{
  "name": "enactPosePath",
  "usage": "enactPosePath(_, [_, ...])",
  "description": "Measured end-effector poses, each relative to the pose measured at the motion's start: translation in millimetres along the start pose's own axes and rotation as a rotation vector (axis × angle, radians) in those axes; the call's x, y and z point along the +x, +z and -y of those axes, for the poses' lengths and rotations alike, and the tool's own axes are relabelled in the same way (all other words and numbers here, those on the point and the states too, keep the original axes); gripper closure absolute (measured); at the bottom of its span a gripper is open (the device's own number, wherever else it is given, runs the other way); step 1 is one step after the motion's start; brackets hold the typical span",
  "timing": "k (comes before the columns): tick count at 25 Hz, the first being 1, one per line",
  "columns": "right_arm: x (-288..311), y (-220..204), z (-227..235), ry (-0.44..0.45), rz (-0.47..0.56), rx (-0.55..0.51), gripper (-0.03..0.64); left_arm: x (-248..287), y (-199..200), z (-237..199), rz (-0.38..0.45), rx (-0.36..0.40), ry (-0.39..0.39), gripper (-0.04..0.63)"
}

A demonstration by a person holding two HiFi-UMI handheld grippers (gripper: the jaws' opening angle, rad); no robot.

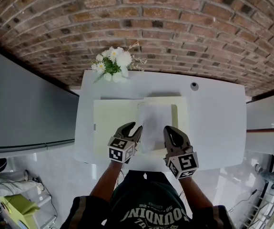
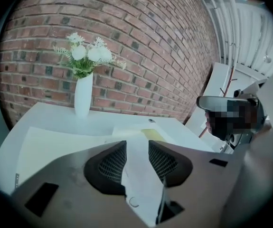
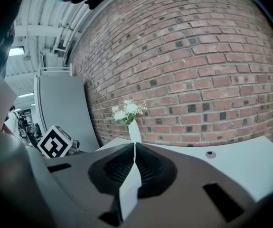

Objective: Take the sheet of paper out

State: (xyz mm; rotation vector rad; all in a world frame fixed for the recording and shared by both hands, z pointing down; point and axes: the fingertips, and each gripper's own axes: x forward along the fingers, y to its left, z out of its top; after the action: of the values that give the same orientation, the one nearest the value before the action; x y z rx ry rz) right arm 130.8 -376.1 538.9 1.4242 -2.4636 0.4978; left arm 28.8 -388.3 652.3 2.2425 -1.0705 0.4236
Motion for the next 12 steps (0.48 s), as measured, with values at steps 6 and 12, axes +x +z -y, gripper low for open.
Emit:
enactPosePath(6, [3.2, -5.1, 1.2, 0.000, -0.009, 0.005, 0.546, 10.2, -19.0, -7.8, -0.069, -0.050, 0.037, 0.446])
enactPosePath(12, [4.3, -8.9, 4.3, -0.003, -0.018, 0.021, 0.546, 25.6, -39.1, -11.2, -0.123, -0.110, 0.042, 0.446])
